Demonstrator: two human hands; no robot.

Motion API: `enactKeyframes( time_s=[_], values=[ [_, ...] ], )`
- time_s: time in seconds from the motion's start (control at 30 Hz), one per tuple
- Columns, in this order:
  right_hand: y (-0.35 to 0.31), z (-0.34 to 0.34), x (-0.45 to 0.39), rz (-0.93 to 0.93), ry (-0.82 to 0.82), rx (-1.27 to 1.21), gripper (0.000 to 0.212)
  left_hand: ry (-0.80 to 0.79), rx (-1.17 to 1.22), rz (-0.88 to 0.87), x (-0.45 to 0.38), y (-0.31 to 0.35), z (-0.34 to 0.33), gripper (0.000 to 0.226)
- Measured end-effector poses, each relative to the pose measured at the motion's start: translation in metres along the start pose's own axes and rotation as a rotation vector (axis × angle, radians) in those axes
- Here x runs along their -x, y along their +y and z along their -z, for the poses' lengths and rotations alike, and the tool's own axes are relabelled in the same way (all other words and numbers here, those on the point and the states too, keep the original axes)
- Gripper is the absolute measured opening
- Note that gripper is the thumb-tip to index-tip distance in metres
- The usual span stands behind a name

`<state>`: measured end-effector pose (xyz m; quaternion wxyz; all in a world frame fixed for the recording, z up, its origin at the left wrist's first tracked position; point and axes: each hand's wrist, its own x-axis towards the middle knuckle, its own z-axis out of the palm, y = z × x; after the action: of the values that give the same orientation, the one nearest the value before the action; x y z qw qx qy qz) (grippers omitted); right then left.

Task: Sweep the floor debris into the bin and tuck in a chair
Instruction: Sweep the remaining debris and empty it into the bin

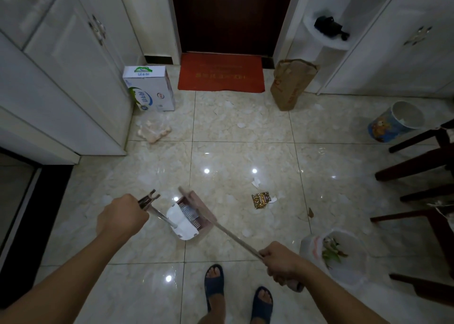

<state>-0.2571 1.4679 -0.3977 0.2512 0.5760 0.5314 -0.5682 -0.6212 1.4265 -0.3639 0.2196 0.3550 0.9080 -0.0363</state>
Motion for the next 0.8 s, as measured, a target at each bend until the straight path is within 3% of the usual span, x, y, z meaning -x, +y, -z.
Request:
enactKeyframes(
  time_s=[0.13,0.27,0.4,0.6,0.8],
  values=[
    [0.008,0.014,0.023,-0.015,0.044,-0.238,0.028,-0.005,0.012,-0.002,0.004,-0.002,0.001,0.011],
    [-0.001,0.021,0.023,0.032,0.13,-0.144,0.036,0.014,0.019,-0.017,0.007,-0.002,0.0,0.015],
    [-0.019,0.013,0.004,0.037,0.18,-0.052,0.027,0.029,0.009,-0.017,0.011,-0.002,-0.001,0.02],
    [-0.025,-0.017,-0.01,-0.048,0.058,-0.078,0.033,0.018,0.013,-0.014,0.013,-0.008,0.001,0.015],
    [-0.005,-0.023,0.014,-0.105,-0.009,-0.359,0.032,0.002,0.017,-0.018,0.017,-0.01,0.002,0.015]
  ],
)
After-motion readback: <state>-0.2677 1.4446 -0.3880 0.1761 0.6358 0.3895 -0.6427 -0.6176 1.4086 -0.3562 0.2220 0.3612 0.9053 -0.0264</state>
